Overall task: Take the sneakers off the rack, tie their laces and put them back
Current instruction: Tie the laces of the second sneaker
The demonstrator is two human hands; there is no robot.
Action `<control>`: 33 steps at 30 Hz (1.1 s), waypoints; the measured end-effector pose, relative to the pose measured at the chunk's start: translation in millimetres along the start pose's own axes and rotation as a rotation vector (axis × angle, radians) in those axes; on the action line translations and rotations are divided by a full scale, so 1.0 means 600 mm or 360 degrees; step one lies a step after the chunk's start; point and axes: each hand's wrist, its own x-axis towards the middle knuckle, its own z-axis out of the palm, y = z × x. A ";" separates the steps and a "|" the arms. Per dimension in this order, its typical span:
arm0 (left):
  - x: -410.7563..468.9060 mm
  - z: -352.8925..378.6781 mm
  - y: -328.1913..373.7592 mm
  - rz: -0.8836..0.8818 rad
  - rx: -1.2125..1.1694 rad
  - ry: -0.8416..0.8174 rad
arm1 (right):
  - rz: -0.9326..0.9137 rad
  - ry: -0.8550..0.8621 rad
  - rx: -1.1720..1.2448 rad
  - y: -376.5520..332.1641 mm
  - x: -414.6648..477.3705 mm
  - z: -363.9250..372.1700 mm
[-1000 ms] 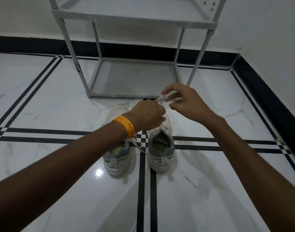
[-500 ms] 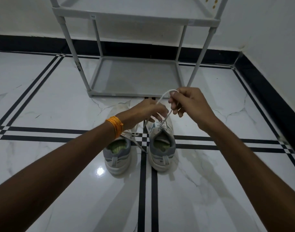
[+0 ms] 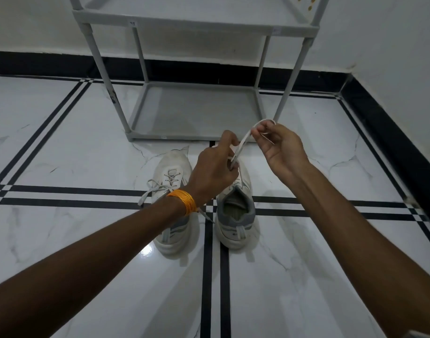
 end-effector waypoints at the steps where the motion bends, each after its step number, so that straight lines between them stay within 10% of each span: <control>1: -0.002 -0.001 -0.002 -0.0001 -0.0054 0.0000 | 0.0040 0.0047 0.0115 0.002 0.005 -0.007; 13: -0.005 0.002 -0.025 0.0178 0.0405 -0.0030 | 0.0757 0.0304 -0.0420 0.076 -0.003 -0.039; 18: 0.009 -0.008 -0.013 -0.0653 -0.0440 -0.0348 | 0.0004 0.0360 -0.1652 0.067 -0.026 -0.029; 21: 0.020 -0.014 -0.004 -0.1023 -0.0931 -0.0417 | -0.0275 0.0180 -0.1750 0.052 -0.048 -0.015; 28: 0.015 -0.019 -0.009 -0.1061 -0.1098 -0.0326 | 0.0162 -0.0351 -0.1640 0.036 -0.054 -0.011; 33: 0.004 -0.032 -0.046 -0.0549 -0.0128 -0.0221 | -0.0300 -0.0059 -0.2486 0.013 -0.029 -0.041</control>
